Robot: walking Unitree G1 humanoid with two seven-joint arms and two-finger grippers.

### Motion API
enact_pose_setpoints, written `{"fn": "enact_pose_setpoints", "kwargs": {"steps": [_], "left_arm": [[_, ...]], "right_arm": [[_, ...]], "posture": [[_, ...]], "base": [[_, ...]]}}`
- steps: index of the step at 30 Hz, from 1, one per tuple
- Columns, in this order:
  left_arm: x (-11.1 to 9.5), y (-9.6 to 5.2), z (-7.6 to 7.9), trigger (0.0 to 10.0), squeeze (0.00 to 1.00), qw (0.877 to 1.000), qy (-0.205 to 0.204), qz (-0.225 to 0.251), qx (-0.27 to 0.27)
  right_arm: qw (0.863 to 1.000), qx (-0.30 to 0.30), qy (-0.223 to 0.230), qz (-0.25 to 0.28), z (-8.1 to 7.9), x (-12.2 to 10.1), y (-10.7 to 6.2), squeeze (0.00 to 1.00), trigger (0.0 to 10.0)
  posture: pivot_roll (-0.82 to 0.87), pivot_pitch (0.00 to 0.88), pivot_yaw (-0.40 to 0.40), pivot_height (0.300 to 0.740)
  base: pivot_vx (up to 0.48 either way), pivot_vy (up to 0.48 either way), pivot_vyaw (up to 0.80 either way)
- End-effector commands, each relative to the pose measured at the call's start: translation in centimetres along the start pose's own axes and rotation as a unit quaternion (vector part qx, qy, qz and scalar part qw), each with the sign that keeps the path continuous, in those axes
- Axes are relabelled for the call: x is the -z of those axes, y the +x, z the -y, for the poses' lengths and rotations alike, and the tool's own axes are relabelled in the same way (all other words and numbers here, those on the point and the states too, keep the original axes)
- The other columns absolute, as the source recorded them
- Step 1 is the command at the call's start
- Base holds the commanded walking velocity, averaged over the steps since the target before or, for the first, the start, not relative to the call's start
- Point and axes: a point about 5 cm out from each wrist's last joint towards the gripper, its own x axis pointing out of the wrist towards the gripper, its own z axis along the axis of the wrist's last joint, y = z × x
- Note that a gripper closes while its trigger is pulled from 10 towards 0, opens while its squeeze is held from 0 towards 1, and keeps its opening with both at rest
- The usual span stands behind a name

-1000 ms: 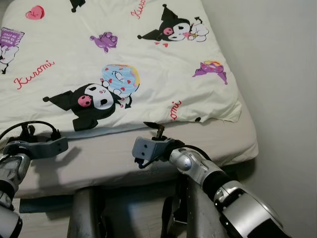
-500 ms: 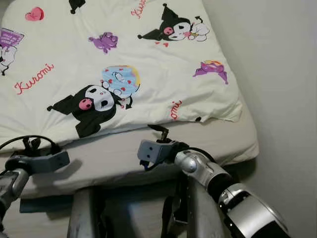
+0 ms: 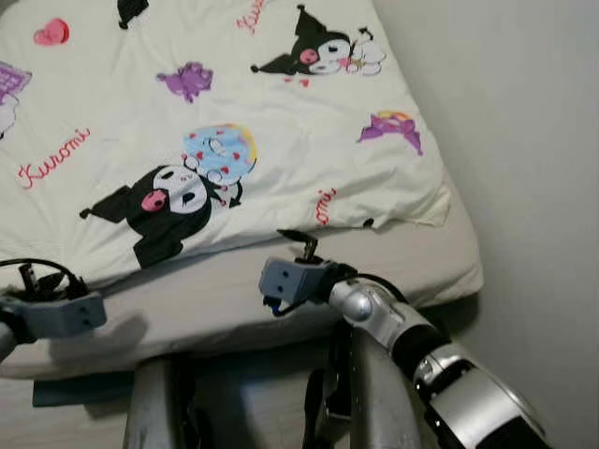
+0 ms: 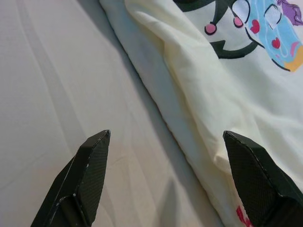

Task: Clean up the room

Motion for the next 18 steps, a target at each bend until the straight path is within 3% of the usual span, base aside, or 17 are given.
{"fn": "enact_pose_setpoints", "kwargs": {"steps": [1,4,7,11,13,14,18], "left_arm": [[-0.5,-1.5,4.2,0.0,0.0,0.99,-0.003,0.04,0.132],[-0.8,-1.9,4.6,0.0,0.0,0.986,-0.004,0.053,0.161],[-1.5,-2.6,5.3,0.0,0.0,0.97,-0.018,0.074,0.231],[-2.0,-3.2,5.6,0.0,0.0,0.958,-0.024,0.087,0.273],[-2.1,-4.1,6.0,0.0,0.0,0.941,-0.027,0.088,0.326],[-2.1,-4.1,6.0,0.0,0.0,0.941,-0.027,0.088,0.326],[-2.1,-5.3,6.5,0.0,0.0,0.918,-0.031,0.084,0.386]], "right_arm": [[1.0,-0.01,0.009,-0.003,-0.9,0.3,-0.2,0.0,10.0],[1.0,-0.01,0.009,-0.002,-0.8,0.2,-0.2,0.0,10.0],[1.0,-0.01,0.01,-0.001,-0.7,0.1,-0.1,0.0,10.0],[1.0,-0.009,0.01,-0.001,-0.7,0.0,-0.1,0.0,10.0],[1.0,-0.008,0.01,-0.001,-0.7,0.0,0.0,0.0,10.0],[1.0,-0.008,0.01,-0.001,-0.7,0.0,0.0,0.0,10.0],[1.0,-0.008,0.01,0.0,-0.7,-0.2,0.1,0.0,10.0]], "posture": [[-0.06,0.517,-0.052,0.564],[-0.06,0.517,-0.052,0.564],[-0.05,0.515,-0.051,0.564],[-0.05,0.513,-0.051,0.564],[-0.05,0.512,-0.049,0.564],[-0.05,0.512,-0.049,0.564],[-0.05,0.512,-0.05,0.564]], "base": [[0.0,0.0,0.0],[0.0,0.0,0.0],[0.0,0.0,0.0],[0.0,0.0,0.0],[0.0,0.0,0.0],[0.0,0.0,0.0],[0.0,0.0,0.0]]}}
